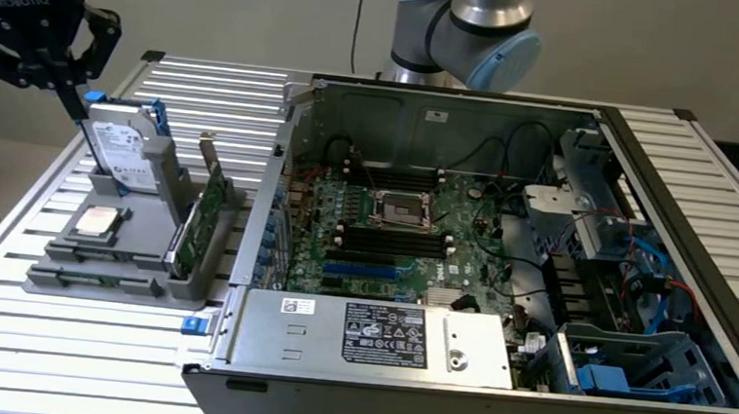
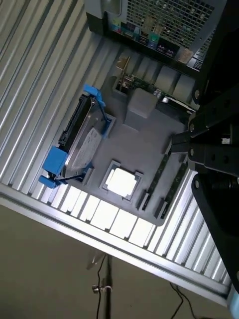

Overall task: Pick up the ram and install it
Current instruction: 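Pick up the ram and move it above insertion slot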

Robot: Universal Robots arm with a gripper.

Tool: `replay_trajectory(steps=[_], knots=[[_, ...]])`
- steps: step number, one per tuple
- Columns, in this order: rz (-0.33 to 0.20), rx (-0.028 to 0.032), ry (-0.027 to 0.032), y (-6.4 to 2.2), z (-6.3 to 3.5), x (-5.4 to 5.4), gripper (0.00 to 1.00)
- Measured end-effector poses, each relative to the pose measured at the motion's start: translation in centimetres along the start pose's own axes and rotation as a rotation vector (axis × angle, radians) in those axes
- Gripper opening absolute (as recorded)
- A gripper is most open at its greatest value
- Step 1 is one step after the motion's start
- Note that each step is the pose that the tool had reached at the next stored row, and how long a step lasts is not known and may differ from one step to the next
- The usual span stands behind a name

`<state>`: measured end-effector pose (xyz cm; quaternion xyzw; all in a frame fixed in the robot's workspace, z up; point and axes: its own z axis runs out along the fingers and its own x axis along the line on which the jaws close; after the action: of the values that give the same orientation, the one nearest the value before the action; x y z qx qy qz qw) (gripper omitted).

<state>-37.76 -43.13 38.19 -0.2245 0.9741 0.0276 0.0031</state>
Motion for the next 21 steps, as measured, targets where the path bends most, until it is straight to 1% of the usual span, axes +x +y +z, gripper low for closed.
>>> replay_trajectory(steps=[21], knots=[[-0.382,-0.007,0.0202,-0.02,0.4,0.01,0.11]])
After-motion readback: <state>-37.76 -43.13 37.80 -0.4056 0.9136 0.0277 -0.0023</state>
